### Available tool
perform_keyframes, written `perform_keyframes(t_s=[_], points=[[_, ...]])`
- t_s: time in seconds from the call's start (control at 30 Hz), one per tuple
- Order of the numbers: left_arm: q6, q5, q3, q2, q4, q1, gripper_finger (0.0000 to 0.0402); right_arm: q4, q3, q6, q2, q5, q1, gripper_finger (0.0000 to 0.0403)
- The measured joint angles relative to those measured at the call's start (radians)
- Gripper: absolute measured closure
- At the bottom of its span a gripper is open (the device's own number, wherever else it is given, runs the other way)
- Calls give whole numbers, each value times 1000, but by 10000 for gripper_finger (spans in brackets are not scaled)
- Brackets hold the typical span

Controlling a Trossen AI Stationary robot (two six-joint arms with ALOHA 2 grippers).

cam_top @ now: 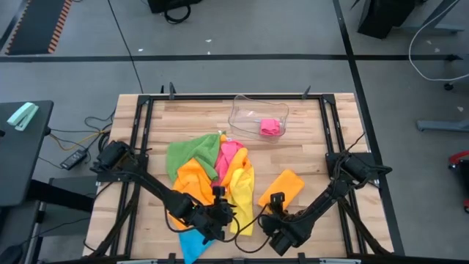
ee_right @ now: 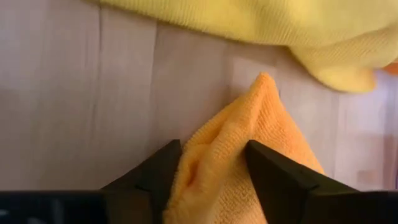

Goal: Fold microfiber towels
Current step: Fold the right orange microfiber cloth

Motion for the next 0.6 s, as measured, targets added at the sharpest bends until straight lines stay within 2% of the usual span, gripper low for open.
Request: perform_keyframes(t_s=[0.13,0.33,0.4,0.6], points=[[-2,0,0,0,5,0,283,-13,0,-19,-3,-52,1,280],[-11,0,0,0,12,0,284,-36,-2,-193,-10,-107,19,375],[-27,0,0,0,12,0,281,-32,-3,-241,-25,-127,35,389],[-58,0,0,0,27,0,272,48,-3,-373,-113,-198,94,394]])
